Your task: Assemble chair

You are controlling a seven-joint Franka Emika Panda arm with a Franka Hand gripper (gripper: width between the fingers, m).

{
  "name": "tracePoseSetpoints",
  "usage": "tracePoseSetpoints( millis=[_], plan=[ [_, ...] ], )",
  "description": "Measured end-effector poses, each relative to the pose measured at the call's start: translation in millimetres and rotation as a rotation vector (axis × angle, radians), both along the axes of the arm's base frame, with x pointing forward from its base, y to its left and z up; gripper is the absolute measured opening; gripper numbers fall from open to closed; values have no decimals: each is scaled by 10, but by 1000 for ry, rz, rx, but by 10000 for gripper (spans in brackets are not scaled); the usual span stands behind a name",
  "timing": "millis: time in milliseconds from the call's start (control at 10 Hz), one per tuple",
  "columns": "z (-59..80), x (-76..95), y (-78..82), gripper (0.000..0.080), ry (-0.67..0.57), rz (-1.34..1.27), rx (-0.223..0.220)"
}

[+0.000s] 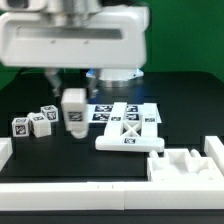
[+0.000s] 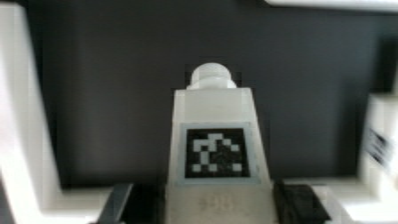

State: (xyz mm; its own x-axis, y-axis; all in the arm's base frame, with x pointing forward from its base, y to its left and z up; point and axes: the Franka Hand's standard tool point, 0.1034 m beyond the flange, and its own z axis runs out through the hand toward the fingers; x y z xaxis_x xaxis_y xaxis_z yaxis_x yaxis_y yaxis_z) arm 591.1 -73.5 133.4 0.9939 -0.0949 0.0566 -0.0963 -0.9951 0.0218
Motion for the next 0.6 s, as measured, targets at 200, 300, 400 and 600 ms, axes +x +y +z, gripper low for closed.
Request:
tracePoseSetpoints(
  millis=[200, 300, 400, 600],
  plan=[
    [168, 205, 493, 284, -145, 18, -2],
    [164, 241, 457, 284, -225, 17, -17],
    [139, 228, 439, 284, -275, 18, -27],
    [120, 210, 448, 284, -256, 19, -24]
  ],
)
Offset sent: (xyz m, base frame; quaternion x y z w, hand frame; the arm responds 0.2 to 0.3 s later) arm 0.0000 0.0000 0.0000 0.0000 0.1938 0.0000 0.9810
